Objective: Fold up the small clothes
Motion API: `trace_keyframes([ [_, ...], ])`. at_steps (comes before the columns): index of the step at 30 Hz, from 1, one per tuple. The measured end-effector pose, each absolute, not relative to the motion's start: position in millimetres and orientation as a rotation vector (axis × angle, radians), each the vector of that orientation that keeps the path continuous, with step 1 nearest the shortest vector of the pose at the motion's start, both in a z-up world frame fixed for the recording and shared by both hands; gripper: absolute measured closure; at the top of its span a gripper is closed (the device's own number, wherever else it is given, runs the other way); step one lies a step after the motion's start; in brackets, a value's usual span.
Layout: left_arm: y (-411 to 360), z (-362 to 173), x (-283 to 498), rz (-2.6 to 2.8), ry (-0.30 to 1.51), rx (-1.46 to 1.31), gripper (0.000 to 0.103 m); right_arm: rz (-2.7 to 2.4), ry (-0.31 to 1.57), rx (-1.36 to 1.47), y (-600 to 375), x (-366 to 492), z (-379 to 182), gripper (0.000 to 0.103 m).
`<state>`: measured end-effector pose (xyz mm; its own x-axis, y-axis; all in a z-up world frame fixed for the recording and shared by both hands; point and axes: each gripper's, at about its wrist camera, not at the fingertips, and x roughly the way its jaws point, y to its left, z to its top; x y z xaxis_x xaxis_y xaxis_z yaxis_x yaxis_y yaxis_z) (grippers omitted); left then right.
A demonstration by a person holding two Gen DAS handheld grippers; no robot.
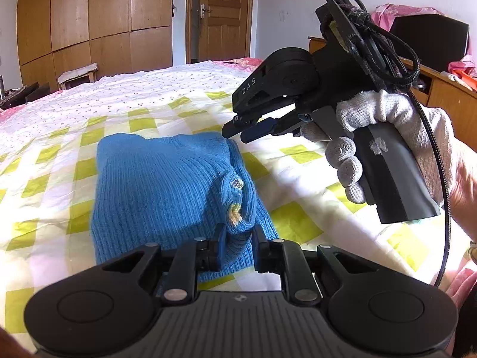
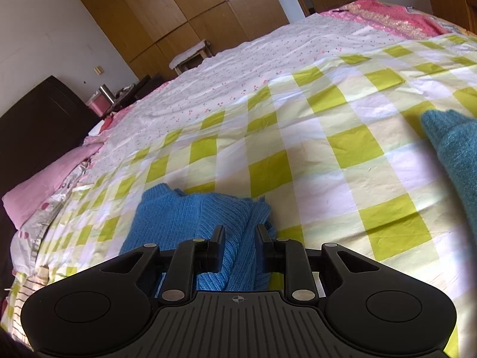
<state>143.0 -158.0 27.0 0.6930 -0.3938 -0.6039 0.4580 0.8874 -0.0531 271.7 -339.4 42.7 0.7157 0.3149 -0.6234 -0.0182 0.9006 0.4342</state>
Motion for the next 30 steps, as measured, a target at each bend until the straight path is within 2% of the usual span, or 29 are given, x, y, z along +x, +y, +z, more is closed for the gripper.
trace_keyframes([
  [9, -173.2, 24.3, 135.3, -0.540, 0.649, 0.097, 0.081, 0.315, 0.741, 0.422, -324.9, 232.2, 67.2, 0.079],
  [20, -146.0, 35.0, 114.8, -0.509, 0.633, 0.117, 0.080, 0.357, 0.814, 0.291, -296.1, 209.3, 44.1, 0.079],
  [24, -138.4, 35.6, 124.6, -0.424, 0.657, 0.128, 0.080, 0.301, 0.867, 0.215, -294.8, 208.9, 29.7, 0.090],
  [30, -132.5, 34.3, 138.6, -0.357, 0.669, 0.131, 0.080, 0.251, 0.887, 0.137, -295.2, 200.3, 14.2, 0.089],
])
